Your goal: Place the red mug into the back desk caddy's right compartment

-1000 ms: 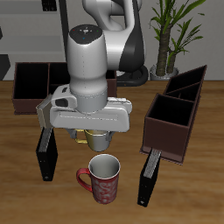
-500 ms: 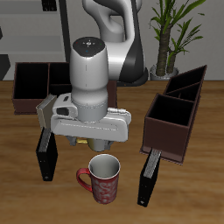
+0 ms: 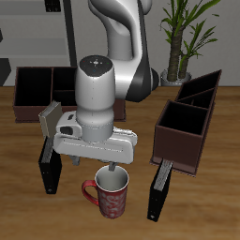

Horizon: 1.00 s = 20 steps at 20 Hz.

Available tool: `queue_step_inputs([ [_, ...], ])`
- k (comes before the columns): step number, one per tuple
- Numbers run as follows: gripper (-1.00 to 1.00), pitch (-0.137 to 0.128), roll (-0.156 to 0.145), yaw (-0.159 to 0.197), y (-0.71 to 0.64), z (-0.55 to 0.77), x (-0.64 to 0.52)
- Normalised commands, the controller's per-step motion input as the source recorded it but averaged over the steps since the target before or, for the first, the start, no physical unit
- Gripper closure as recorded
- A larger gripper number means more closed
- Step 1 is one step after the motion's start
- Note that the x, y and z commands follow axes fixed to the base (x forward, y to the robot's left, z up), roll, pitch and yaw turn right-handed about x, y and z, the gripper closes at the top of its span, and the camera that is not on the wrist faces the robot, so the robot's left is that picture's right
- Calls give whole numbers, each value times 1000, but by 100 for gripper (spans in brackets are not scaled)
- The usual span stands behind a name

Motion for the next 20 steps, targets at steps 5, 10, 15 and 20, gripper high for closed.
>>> queue_step_inputs([
  [5,-100,13,-7,-1,-81,-249,39],
  [10,-100,68,21,-17,91,-411,31],
  [15,100,44,45,-63,142,-235,-69],
  [20,100,5,-6,-14,-38,47,-61],
])
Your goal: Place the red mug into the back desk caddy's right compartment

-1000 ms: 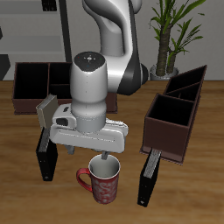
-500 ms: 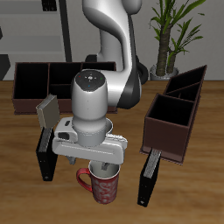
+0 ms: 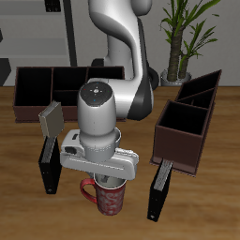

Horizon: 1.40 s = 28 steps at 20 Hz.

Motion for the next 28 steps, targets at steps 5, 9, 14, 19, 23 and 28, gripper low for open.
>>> queue_step_inputs([
  [5,100,-48,-11,-9,-83,316,-65],
  [9,100,-54,-15,-21,-56,499,-114],
  [14,100,-63,-11,9,-16,715,-246],
  [19,100,-26,0,4,5,605,-315],
  [23,100,-15,-35,18,7,476,-319],
  [28,100,-27,-3,69,28,520,-568],
])
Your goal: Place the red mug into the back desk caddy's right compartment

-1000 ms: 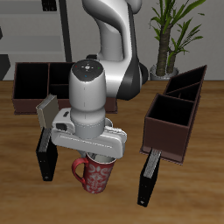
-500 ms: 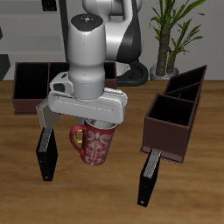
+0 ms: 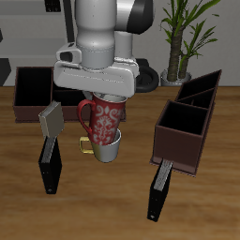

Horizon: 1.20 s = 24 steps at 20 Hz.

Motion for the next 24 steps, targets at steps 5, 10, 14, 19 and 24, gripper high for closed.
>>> queue_step_inputs([
  [5,100,-55,-10,16,-167,445,-521],
  [10,100,-46,-10,14,-106,428,-558],
  [14,100,-25,12,0,-25,195,-627],
  [19,100,11,36,54,135,-152,-544],
  [24,100,6,-39,5,5,-115,-663],
])
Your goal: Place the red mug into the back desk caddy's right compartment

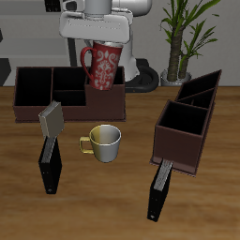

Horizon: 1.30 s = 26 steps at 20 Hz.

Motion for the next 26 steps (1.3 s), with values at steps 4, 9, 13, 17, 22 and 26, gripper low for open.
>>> queue_step_inputs([
  [4,100,-5,-16,-8,-7,-64,-455],
  [9,100,-68,31,56,162,130,-648],
  [13,100,-49,41,58,72,108,-416],
  [17,100,-27,16,45,36,89,-359],
  [22,100,-5,16,67,39,-34,-320],
  [26,100,100,11,36,-262,-226,-279],
])
